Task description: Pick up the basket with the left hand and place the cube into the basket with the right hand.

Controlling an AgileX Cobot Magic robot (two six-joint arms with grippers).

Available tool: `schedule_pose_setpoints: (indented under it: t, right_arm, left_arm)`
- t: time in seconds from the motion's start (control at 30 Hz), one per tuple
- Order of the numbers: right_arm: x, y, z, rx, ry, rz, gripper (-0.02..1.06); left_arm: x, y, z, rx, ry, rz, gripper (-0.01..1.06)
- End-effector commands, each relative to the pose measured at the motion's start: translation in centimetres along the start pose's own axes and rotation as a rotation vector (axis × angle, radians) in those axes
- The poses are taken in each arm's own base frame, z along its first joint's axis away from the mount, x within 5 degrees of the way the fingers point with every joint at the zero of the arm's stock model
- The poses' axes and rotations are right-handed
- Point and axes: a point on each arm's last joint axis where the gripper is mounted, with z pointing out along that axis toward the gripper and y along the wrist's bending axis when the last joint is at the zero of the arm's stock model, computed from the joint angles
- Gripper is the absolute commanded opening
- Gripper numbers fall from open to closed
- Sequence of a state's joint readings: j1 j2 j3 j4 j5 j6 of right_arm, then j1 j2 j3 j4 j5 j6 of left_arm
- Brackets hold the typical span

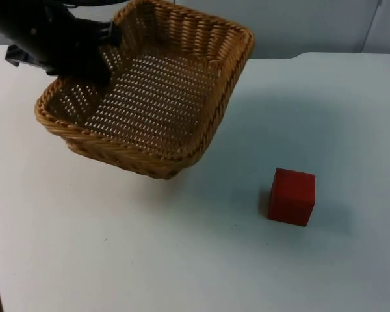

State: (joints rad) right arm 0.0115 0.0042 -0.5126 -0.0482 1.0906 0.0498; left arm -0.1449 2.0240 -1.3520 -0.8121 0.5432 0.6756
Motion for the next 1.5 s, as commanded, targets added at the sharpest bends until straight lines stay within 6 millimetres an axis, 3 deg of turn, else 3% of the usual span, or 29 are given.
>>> schedule_pose_setpoints:
  t: [0.0,0.17,0.5,1.47]
  right_arm:
    - [0.0,0.0,0.0,0.000,-0.012,-0.007,0.00]
    - [0.0,0.0,0.0,0.000,-0.012,-0.007,0.00]
    - [0.0,0.0,0.0,0.000,-0.012,-0.007,0.00]
    - [0.0,0.0,0.0,0.000,-0.012,-0.007,0.00]
  left_arm:
    - [-0.2,-0.1,-1.5,-0.040,-0.086,-0.027,0.00]
    - [0.8,-0.3,-2.7,-0.068,-0.113,-0.035,0.00]
    - [2.7,-1.1,-2.5,0.032,-0.007,-0.110,0.00]
    - [3.1,-1.5,-2.5,0.071,0.031,-0.160,0.00]
